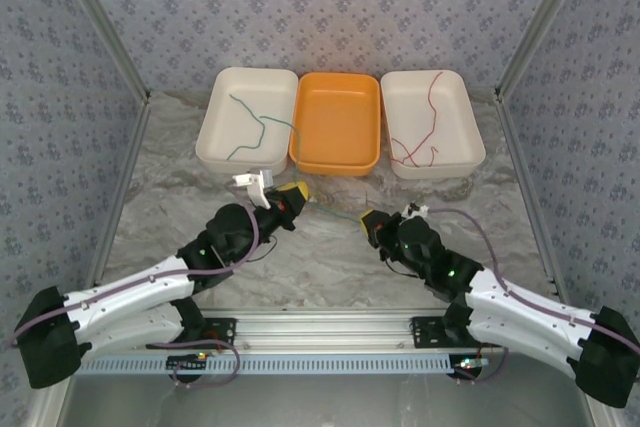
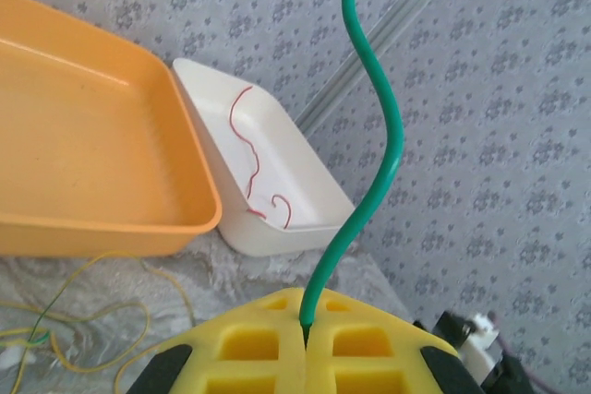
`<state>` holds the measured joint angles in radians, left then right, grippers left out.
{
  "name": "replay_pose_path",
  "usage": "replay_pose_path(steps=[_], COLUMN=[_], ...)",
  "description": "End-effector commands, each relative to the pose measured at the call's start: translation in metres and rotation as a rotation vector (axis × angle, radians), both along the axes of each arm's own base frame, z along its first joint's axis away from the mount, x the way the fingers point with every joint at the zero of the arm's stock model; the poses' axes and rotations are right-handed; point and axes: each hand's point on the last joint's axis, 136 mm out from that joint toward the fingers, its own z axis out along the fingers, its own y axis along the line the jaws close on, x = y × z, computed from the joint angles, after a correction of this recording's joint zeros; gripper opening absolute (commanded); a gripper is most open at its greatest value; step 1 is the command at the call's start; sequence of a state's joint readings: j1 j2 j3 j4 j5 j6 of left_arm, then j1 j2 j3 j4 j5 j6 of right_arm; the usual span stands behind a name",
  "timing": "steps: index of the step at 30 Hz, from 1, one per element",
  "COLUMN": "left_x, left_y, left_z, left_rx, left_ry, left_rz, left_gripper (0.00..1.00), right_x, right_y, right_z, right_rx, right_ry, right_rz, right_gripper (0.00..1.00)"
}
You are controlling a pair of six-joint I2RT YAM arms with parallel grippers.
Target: Untangle the cables
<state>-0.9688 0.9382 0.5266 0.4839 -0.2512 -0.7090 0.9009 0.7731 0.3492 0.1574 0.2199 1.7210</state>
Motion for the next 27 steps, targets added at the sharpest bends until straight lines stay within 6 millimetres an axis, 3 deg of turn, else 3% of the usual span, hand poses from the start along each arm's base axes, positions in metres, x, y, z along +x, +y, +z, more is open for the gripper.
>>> replay_pose_path(steps=[1, 6, 9, 14, 19, 22, 24, 27], left_x=[0.011, 0.009, 0.010, 0.016, 0.023, 0.026, 0.027, 0.029], left_y=[0.019, 0.025, 0.026, 0.023, 0.013, 0.002, -0.005, -0.012], left_z=[0.075, 0.087, 0.099, 0.124, 0.142, 0.144, 0.140, 0.122], left_rx=[-0.206, -0.242, -0.279, -0.340, -0.420, -0.379, -0.278, -0.079], left_ry=[-0.132, -0.175, -0.210, -0.263, -0.289, -0.284, -0.275, -0.252], left_rz=[0.103, 0.117, 0.127, 0.143, 0.133, 0.103, 0.085, 0.042], left_gripper=[0.00, 0.00, 0.00, 0.00, 0.00, 0.00, 0.00, 0.00], right_x=[-0.005, -0.009, -0.006, -0.007, -0.007, -0.005, -0.002, 0.003], right_y=[-0.017, -0.002, 0.001, 0.006, 0.015, 0.017, 0.006, -0.037], right_z=[-0.036, -0.036, -0.026, -0.027, -0.028, -0.029, -0.023, 0.007], right_rx=[-0.069, 0.046, 0.027, 0.007, -0.007, -0.035, -0.135, -0.391], right_ry=[0.121, 0.139, 0.125, 0.137, 0.145, 0.134, 0.085, -0.086], right_rz=[-0.093, -0.100, -0.096, -0.088, -0.082, -0.065, -0.050, -0.066], right_gripper=[0.00, 0.00, 0.00, 0.00, 0.00, 0.00, 0.03, 0.30])
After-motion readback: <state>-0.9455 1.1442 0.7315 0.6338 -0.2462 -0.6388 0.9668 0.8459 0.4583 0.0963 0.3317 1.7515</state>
